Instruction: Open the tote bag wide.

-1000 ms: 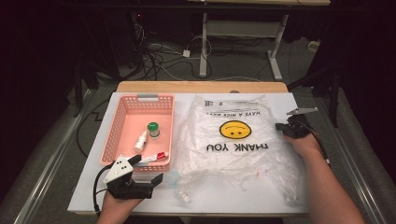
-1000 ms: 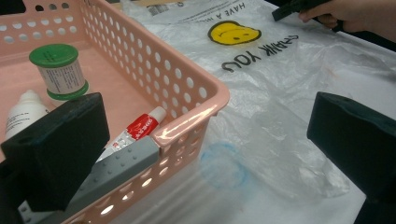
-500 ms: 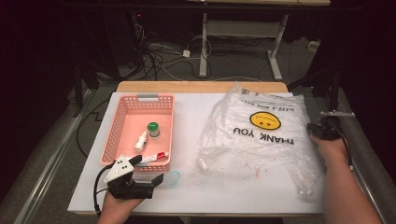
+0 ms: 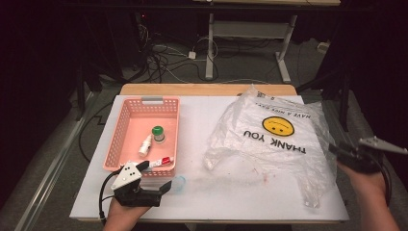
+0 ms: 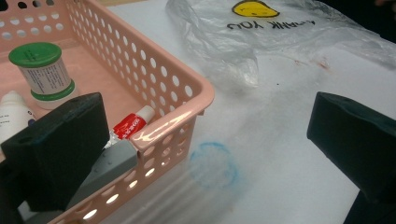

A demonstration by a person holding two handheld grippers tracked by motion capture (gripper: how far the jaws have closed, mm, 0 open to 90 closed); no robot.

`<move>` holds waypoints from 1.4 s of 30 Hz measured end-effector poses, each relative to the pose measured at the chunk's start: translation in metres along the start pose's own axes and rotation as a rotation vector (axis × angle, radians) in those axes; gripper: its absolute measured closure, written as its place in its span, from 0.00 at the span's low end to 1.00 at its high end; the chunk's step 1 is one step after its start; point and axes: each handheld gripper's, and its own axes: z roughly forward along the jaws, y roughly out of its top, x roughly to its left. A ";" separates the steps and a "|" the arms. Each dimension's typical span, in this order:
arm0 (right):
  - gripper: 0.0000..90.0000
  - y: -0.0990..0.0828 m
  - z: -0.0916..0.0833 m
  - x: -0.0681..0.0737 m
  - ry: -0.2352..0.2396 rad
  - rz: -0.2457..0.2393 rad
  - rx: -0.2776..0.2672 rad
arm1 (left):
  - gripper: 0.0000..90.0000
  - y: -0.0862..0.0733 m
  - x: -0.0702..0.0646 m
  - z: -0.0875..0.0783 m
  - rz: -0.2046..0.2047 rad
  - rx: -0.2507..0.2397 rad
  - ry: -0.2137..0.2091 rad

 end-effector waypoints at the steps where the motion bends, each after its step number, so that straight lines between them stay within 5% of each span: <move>1: 0.59 0.000 0.000 0.000 0.000 0.000 0.000 | 0.00 0.000 0.000 0.000 0.000 0.000 0.000; 4: 0.59 -0.025 -0.031 0.038 0.058 -0.022 0.022 | 0.00 0.001 -0.002 0.001 0.009 0.005 -0.004; 5: 0.56 -0.042 -0.047 0.066 0.101 -0.045 0.042 | 0.00 0.001 -0.002 0.000 0.007 0.003 -0.009; 6: 0.56 -0.042 -0.047 0.066 0.101 -0.045 0.042 | 0.00 0.002 -0.003 -0.001 0.008 -0.001 -0.009; 7: 0.53 -0.056 -0.059 0.087 0.119 -0.057 0.053 | 0.00 0.002 -0.004 -0.001 0.014 -0.007 -0.007; 10: 0.50 -0.073 -0.069 0.103 0.110 -0.048 0.077 | 0.00 0.003 -0.006 -0.001 0.027 -0.009 -0.006; 15: 0.58 -0.091 -0.071 0.102 0.068 -0.022 0.112 | 0.00 0.002 -0.007 0.003 0.035 0.008 -0.022; 16: 0.68 -0.094 -0.070 0.102 0.066 -0.021 0.129 | 0.00 0.002 -0.007 0.004 0.035 0.009 -0.024; 17: 0.91 -0.099 -0.067 0.104 0.056 -0.052 0.145 | 0.00 0.002 -0.006 0.004 0.033 0.010 -0.024; 20: 0.98 -0.095 -0.065 0.104 0.104 -0.052 0.160 | 0.00 0.001 -0.005 0.004 0.033 0.011 -0.011; 23: 0.98 -0.091 -0.058 0.120 0.134 -0.107 0.173 | 0.00 0.001 -0.003 0.002 0.022 -0.001 -0.001; 27: 0.98 -0.081 -0.045 0.159 0.220 -0.225 0.203 | 0.00 0.001 -0.002 0.000 0.018 -0.010 0.006; 38: 0.98 -0.075 -0.034 0.226 0.396 -0.341 0.215 | 0.00 0.001 -0.001 -0.001 0.023 -0.006 0.008; 39: 0.98 -0.078 -0.036 0.238 0.405 -0.391 0.221 | 0.00 0.001 -0.001 0.000 0.023 -0.003 0.005; 40: 0.97 -0.079 -0.037 0.239 0.398 -0.407 0.213 | 0.00 0.001 -0.002 0.000 0.026 0.000 0.002; 42: 0.88 -0.078 -0.041 0.234 0.420 -0.365 0.196 | 0.00 0.001 -0.003 0.001 0.033 0.005 0.004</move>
